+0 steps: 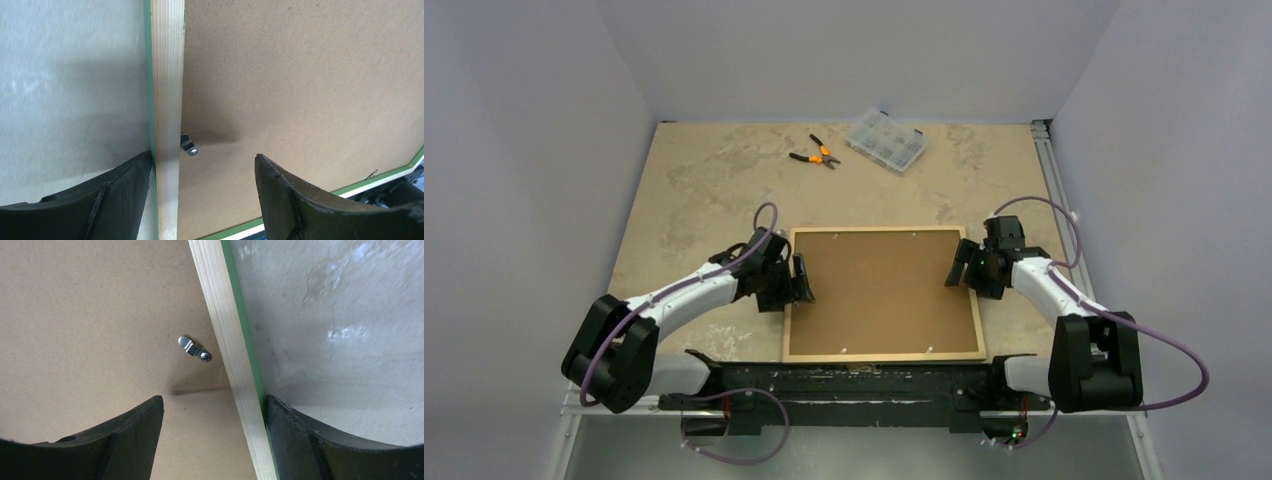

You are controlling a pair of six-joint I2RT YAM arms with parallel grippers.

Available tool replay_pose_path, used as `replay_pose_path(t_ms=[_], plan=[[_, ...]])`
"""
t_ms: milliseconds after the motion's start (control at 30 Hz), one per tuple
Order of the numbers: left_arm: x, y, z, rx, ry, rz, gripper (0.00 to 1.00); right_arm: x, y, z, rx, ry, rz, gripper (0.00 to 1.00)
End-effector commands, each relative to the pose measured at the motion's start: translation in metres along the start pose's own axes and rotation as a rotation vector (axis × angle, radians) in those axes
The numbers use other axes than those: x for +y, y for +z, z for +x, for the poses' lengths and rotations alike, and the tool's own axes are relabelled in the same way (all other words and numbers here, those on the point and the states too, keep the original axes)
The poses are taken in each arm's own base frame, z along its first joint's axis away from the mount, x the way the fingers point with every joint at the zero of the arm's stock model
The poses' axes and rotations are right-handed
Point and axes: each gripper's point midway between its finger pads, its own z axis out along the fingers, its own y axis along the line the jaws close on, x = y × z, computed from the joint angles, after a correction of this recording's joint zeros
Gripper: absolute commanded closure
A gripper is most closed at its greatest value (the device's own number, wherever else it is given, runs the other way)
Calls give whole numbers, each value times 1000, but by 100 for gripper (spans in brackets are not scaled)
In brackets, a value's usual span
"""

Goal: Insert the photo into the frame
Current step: Install the photo frame at the center of the board.

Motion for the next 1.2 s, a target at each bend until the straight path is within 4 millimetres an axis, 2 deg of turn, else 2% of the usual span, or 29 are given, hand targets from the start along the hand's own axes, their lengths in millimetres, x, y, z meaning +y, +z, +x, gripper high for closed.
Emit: replay_pose_path(t_ms=[0, 133, 267, 600, 667, 933, 1167], plan=[[-10, -12, 7, -23, -66, 18, 28, 26, -11, 28, 105, 36, -116, 28], [3, -15, -9, -76, -75, -101, 29, 27, -10, 22, 99, 33, -109, 28], [8, -7, -20, -89, -95, -180, 34, 23, -6, 24, 111, 25, -90, 28], [43, 7, -22, -64, -104, -374, 37, 23, -5, 26, 117, 27, -95, 28], [48, 5, -21, -72, -105, -386, 43, 23, -4, 27, 120, 26, -97, 28], [53, 5, -16, -83, -88, -369, 75, 23, -4, 26, 118, 26, -97, 28], [50, 11, -10, -51, -57, -329, 100, 27, -4, 24, 120, 29, -110, 27]])
